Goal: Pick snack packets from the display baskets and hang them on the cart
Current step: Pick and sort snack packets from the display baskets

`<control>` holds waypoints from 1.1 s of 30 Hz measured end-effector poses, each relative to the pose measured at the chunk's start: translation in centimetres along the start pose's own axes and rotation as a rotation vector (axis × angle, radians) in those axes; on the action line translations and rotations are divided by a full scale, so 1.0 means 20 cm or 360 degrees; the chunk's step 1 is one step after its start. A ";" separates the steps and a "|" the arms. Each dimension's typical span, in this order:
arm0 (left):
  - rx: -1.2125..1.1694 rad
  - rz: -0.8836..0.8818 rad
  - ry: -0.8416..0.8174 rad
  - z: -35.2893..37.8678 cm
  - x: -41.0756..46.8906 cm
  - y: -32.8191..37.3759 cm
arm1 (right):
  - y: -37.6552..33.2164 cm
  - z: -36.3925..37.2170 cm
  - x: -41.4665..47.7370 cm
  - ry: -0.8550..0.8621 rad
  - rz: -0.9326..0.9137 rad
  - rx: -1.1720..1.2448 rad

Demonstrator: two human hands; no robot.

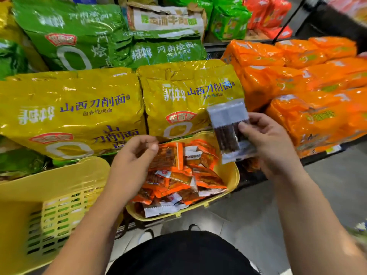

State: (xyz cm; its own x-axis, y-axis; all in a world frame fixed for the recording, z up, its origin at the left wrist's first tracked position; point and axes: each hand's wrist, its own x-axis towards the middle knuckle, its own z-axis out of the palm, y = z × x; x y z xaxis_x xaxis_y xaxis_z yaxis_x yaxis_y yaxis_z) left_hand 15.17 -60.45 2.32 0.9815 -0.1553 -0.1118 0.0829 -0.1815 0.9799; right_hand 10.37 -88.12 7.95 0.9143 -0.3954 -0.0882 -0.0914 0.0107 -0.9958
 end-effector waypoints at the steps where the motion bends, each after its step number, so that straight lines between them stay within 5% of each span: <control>1: -0.0089 -0.0041 -0.0077 0.02 0.01 0.02 | -0.02 0.02 0.00 -0.0017 -0.0001 0.0009; 7: -0.0579 -0.0277 -0.0360 0.09 0.00 0.08 | 0.04 0.33 -0.06 -0.0538 0.0222 -0.0077; 14: -0.0724 -0.0254 -0.0056 -0.12 -0.01 0.02 | 0.18 0.09 -0.05 -0.0364 0.0148 -0.0969; 29: -0.0481 -0.0255 0.0405 -0.34 -0.14 -0.06 | 0.26 0.54 -0.17 -0.1579 0.0198 -0.1827; 33: -0.0530 -0.0256 0.0458 -0.30 -0.17 -0.07 | 0.32 0.65 -0.22 -0.1490 0.0244 -0.1987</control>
State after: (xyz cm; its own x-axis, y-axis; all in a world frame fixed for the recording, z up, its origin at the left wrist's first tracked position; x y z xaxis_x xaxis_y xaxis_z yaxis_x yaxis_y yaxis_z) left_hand 12.75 -53.88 2.34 0.9557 0.1333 -0.2625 0.2428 0.1474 0.9588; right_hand 10.88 -74.26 1.61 0.7333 0.2319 -0.6391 -0.0263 -0.9296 -0.3675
